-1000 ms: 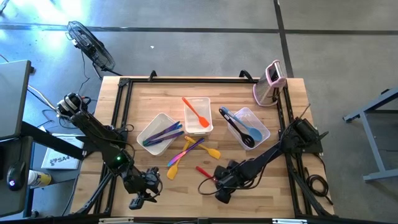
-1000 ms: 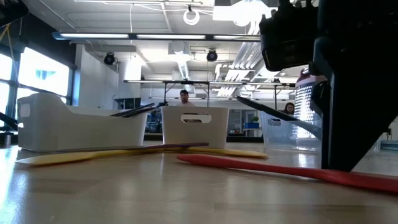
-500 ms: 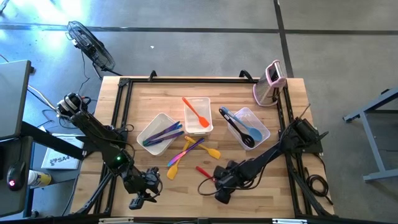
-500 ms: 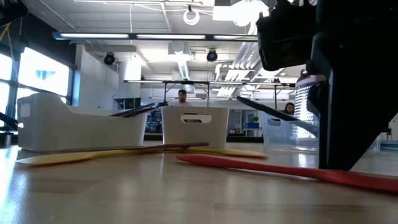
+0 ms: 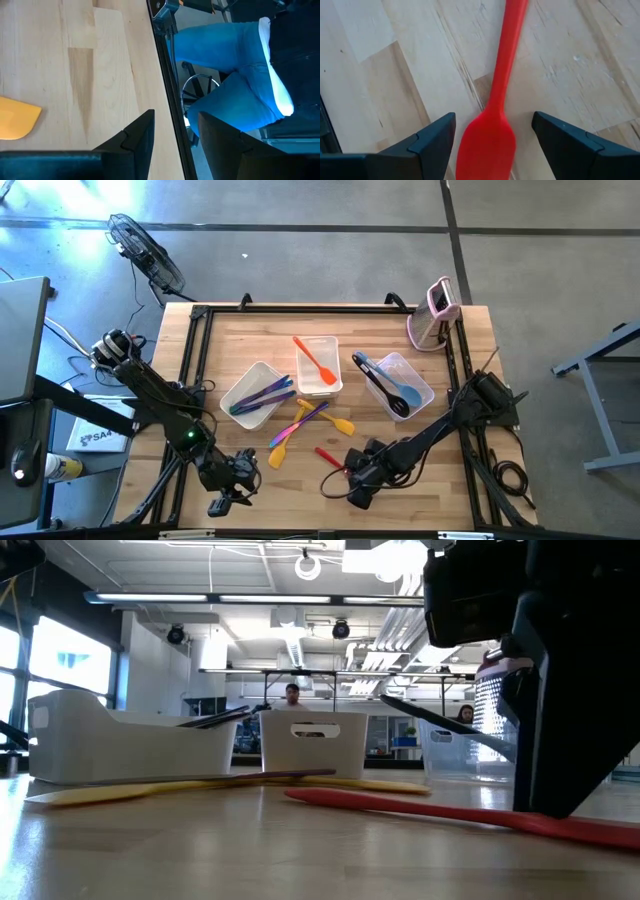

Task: Pick & Place Kitchen Items
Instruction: Put the red spatula into the right white bin

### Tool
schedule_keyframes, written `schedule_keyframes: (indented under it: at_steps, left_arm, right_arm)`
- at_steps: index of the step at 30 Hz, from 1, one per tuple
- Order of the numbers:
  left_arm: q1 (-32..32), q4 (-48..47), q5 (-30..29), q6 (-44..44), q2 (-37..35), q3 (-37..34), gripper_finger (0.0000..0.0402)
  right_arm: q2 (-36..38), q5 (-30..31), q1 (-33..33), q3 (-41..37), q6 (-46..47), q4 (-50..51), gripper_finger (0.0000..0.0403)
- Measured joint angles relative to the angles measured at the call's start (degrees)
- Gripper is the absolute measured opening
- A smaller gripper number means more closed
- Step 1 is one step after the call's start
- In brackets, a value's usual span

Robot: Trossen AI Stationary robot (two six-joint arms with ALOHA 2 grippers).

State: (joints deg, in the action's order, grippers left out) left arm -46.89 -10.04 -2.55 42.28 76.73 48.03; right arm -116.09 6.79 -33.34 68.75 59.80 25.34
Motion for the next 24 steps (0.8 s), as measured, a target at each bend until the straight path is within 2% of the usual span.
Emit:
schedule_keyframes:
  at_steps: [12, 20, 24]
  left_arm:
    - [0.0, 0.02, -2.47, 0.0, 0.0, 0.0, 0.0148]
    - [0.0, 0.04, -2.47, 0.0, 0.0, 0.0, 0.0148]
    - [0.0, 0.04, -2.47, 0.0, 0.0, 0.0, 0.0148]
  right_arm:
    - [-0.04, 0.78, 0.0, 0.2, 0.1, 3.21, 0.0269]
    - [-0.04, -0.58, 0.02, 0.2, 0.51, 3.68, 0.0225]
    - [-0.04, -0.73, 0.04, 0.2, 1.13, 3.44, 0.0216]
